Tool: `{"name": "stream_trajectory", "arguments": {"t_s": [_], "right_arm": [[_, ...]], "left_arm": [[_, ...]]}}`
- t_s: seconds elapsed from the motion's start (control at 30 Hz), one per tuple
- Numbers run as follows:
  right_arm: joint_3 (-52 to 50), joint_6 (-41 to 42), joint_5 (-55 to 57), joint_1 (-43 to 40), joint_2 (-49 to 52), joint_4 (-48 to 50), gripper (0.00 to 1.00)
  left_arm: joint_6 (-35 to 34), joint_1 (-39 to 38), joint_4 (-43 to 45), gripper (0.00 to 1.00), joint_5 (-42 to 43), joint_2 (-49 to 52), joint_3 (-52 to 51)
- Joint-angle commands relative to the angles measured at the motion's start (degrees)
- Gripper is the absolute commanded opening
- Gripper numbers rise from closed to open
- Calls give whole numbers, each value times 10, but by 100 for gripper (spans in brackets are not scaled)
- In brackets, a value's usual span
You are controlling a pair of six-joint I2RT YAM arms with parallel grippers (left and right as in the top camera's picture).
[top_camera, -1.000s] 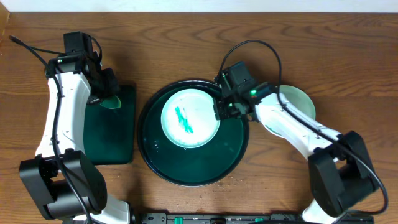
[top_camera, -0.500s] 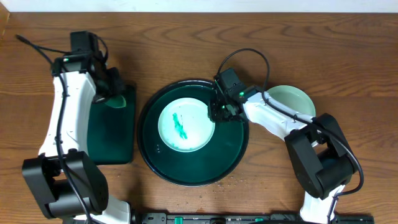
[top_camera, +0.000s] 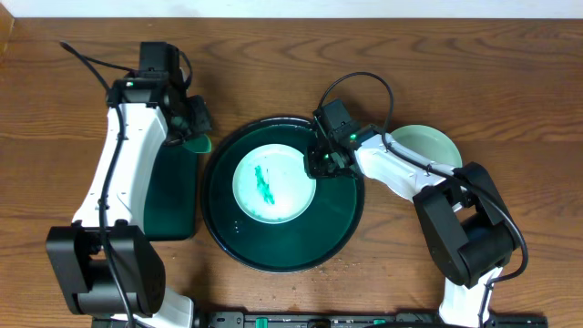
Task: Clean dirty plates on tray and stack at the side
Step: 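Grasp the last white plate rim on the round tray with the right gripper, then scrub the held plate with the green sponge in the left gripper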
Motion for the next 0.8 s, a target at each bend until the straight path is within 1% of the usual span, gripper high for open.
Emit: {"name": "stream_trajectory", "arguments": {"t_s": [0.0, 0.03, 0.1, 0.23, 0.4, 0.5, 0.63, 0.77], "right_arm": [[12, 2, -23, 3, 18, 3, 15], [13, 5, -28, 6, 21, 4, 13], [18, 8, -28, 8, 26, 0, 1], [22, 21, -15, 5, 28, -3, 1], [22, 21, -13, 5, 28, -1, 1], [22, 21, -13, 5, 28, -1, 1], [22, 21, -13, 5, 28, 0, 1], [22, 21, -13, 5, 28, 4, 1]], "left_arm": [[-14, -16, 3, 7, 2, 3, -6], [-14, -21, 3, 8, 2, 3, -6], [-15, -29, 2, 7, 2, 3, -9], [-43, -46, 3, 7, 8, 3, -23], [-55, -80, 17, 7, 26, 4, -60], [-75, -103, 38, 7, 26, 8, -94], [-78, -130, 87, 7, 27, 17, -140], [-94, -151, 97, 7, 27, 49, -149]]}}
